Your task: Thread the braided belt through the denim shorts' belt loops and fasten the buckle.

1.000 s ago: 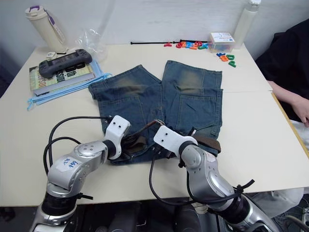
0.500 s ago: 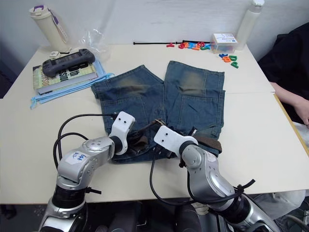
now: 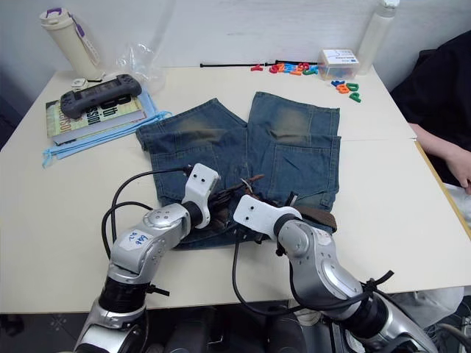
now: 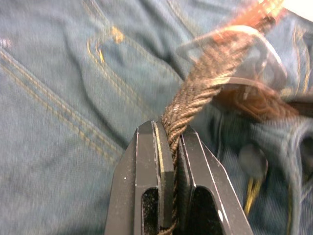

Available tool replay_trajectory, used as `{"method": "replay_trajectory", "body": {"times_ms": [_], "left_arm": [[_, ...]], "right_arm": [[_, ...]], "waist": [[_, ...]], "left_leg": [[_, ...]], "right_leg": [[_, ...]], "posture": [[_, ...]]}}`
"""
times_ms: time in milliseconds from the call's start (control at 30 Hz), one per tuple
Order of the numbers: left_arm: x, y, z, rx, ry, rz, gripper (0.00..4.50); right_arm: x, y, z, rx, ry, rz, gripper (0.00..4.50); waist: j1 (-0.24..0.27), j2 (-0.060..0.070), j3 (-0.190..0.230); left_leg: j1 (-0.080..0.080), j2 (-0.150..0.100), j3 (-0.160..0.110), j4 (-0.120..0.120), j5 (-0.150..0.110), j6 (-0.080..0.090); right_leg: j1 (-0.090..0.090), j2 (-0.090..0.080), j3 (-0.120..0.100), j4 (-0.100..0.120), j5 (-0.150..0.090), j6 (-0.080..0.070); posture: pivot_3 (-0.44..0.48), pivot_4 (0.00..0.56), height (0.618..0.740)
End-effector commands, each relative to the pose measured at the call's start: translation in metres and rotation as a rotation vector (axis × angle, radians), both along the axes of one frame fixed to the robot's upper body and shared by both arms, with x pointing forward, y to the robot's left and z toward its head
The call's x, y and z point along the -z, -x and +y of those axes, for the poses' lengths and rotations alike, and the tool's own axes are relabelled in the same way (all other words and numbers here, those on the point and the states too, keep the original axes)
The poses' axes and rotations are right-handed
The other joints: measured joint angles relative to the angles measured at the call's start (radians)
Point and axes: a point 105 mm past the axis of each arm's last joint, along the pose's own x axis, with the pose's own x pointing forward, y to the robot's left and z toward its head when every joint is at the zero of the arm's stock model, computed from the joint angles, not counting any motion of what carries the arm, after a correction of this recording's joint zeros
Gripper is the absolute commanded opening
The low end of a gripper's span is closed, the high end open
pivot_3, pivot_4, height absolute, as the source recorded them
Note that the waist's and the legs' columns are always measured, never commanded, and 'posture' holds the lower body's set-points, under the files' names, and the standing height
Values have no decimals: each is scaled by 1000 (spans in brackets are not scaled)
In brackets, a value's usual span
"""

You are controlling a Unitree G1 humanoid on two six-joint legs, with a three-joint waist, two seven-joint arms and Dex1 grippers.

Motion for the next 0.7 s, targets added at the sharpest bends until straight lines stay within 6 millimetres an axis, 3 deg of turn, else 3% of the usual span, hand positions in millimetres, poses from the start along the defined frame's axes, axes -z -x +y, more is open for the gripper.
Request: {"method": "replay_trajectory", "body": {"times_ms": [33, 167, 233, 333, 533, 700], "left_arm": [[-11, 8, -11, 77, 32, -70, 0], [-3, 12, -9, 98, 15, -56, 0], [-1, 12, -8, 102, 16, -50, 0], [1, 12, -9, 108, 17, -45, 0], [3, 11, -13, 121, 23, -39, 0], [5, 10, -15, 130, 22, -37, 0]], "right_arm": [[6, 12, 12, -68, -17, 40, 19], [2, 8, 8, -26, -51, 29, 19], [-6, 6, 7, -6, -92, 11, 989], [-14, 10, 5, 7, -176, 32, 2084], [-45, 27, -18, 30, -354, 69, 4397], [-90, 34, -35, -64, -401, 30, 4397]], "waist": [[-1, 0, 0], [-1, 0, 0], [-1, 0, 0], [0, 0, 0], [4, 0, 0], [4, 0, 0]], "left_leg": [[0, 0, 0, 0, 0, 0], [0, 0, 0, 0, 0, 0], [0, 0, 0, 0, 0, 0], [0, 0, 0, 0, 0, 0], [-2, 0, -1, 0, -1, 2], [-2, -1, -1, 1, -2, 3]], "right_leg": [[0, 0, 0, 0, 0, 0], [0, 0, -2, 0, 0, 0], [0, 0, -2, 0, 0, 0], [0, 0, -2, 0, 0, 0], [0, -1, -2, -1, 0, 0], [0, -1, -1, -1, 0, 0]], "posture": [[0, 150, 717], [0, 150, 717], [0, 150, 717], [0, 150, 717], [0, 150, 717], [0, 150, 717]]}}
